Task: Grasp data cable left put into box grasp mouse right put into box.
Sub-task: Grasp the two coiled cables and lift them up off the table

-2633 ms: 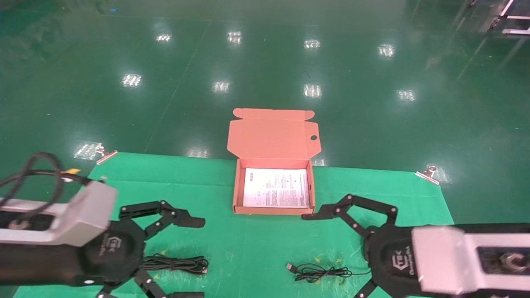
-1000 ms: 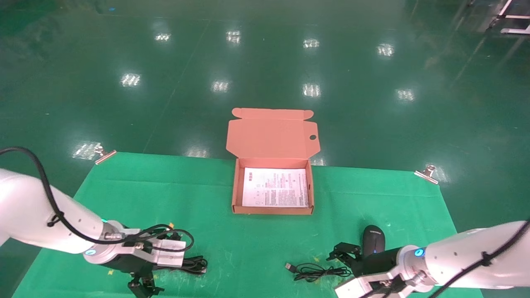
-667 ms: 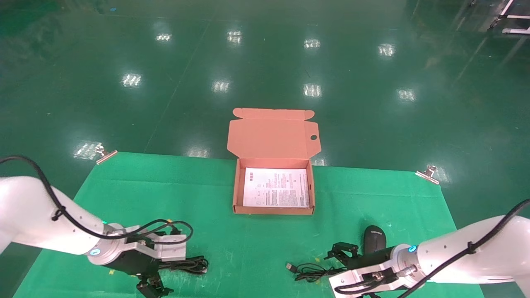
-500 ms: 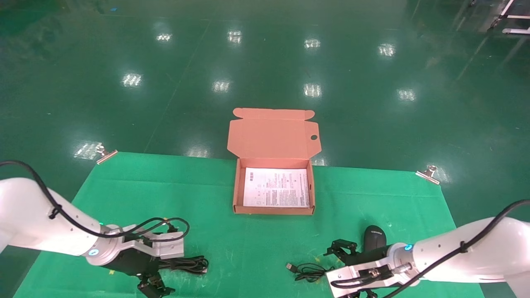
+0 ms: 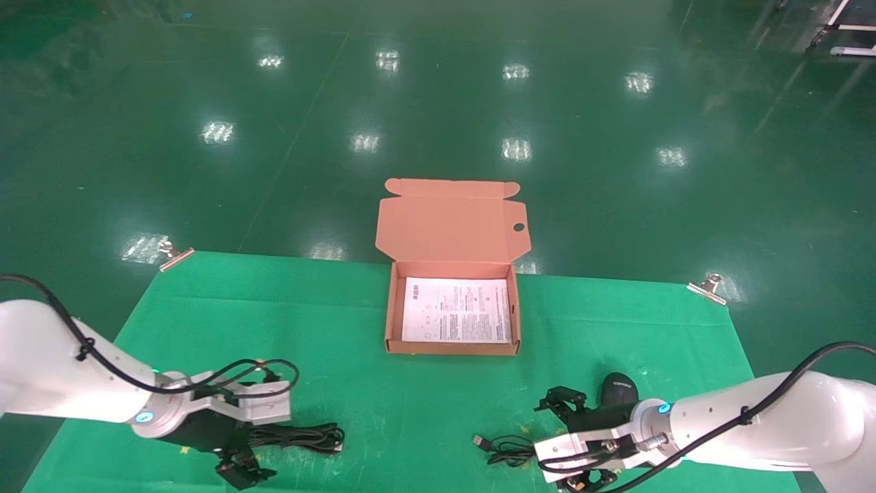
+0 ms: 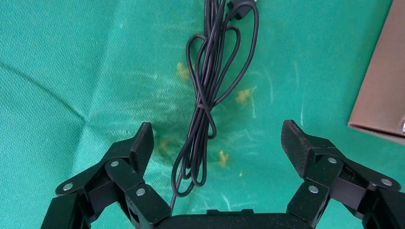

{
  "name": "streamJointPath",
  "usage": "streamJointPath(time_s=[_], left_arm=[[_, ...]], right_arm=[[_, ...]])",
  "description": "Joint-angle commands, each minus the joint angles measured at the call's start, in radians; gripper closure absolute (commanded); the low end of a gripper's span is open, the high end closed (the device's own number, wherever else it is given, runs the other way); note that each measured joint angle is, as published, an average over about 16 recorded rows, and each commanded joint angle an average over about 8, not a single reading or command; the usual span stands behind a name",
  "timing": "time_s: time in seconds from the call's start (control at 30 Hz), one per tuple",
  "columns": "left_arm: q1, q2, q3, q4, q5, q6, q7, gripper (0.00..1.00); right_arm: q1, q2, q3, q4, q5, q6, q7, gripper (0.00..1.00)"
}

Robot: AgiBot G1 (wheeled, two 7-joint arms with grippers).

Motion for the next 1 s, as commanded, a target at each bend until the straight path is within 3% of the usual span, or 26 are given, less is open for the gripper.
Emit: streamJointPath(time_s=[0.03,1.0], left_arm=[[-0.001,0.0,0.0,0.012,0.001,-0.006,0.007,1.0],[0.0,0.0,0.001,-0.007,0.001,0.004,-0.002,1.0]], right_arm=[[0.0,-0.002,0.0,-0.004,0.0,0.004,-0.002,1.0],[0.0,0.002,0.001,0.003,0.002,-0.003,-0.001,1.0]])
